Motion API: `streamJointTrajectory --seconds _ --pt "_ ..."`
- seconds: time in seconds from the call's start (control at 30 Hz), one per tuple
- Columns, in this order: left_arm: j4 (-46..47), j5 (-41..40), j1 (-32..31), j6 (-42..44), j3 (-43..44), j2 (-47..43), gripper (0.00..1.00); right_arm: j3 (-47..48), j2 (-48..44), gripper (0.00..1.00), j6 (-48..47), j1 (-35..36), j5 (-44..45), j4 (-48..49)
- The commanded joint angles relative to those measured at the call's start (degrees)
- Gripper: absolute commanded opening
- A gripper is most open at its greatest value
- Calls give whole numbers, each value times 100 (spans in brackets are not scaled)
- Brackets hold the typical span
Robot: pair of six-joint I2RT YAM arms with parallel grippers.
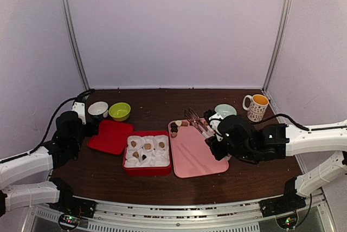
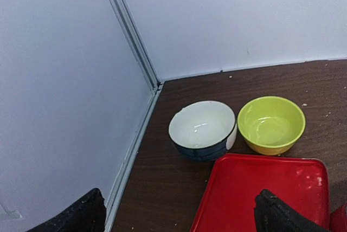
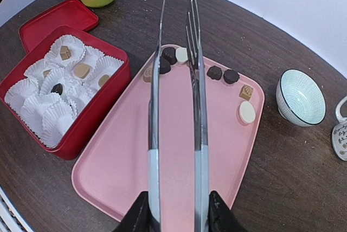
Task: Pack the chocolate
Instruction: Pick up the fake chocolate from the plate.
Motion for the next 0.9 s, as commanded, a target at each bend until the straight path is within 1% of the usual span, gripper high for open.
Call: streamJointTrajectory --seconds 0.0,0.03,0.13,0.17,0.3,0.4,0.47,0.53,0.6,0.67,0.87 --pt "823 -52 551 112 301 620 98 -160 -352 30 -157 -129 -22 -70" --pt "1058 -96 626 209 324 756 98 -223 -433 30 -189 -151 -46 -76" --pt "2605 -64 783 889 -85 1152 98 -407 -674 30 -238 -252 -146 -55" --pt "3002 -37 879 978 -164 1304 98 -460 -734 30 -231 -297 -198 -39" --pt "3425 -57 1235 958 -135 2058 98 -585 -822 30 -143 -528 -541 -95" --pt "4362 -44 1279 1206 -238 2622 98 -662 -784 30 32 -753 -943 -285" --pt "4487 108 1314 1220 -233 2755 98 -700 -743 30 128 -872 -1076 -378" --pt "4971 -6 1340 1259 -261 3023 98 -659 -650 30 181 -972 -1149 -490" --pt "5183 -89 1344 1324 -245 3225 98 -517 -490 30 222 -1087 -1162 -688" --pt "4958 -16 1365 1179 -248 3113 98 -386 -314 30 240 -1198 -1177 -786" --pt "5128 227 1450 1167 -344 3103 98 -54 272 30 323 -1522 -1377 -944"
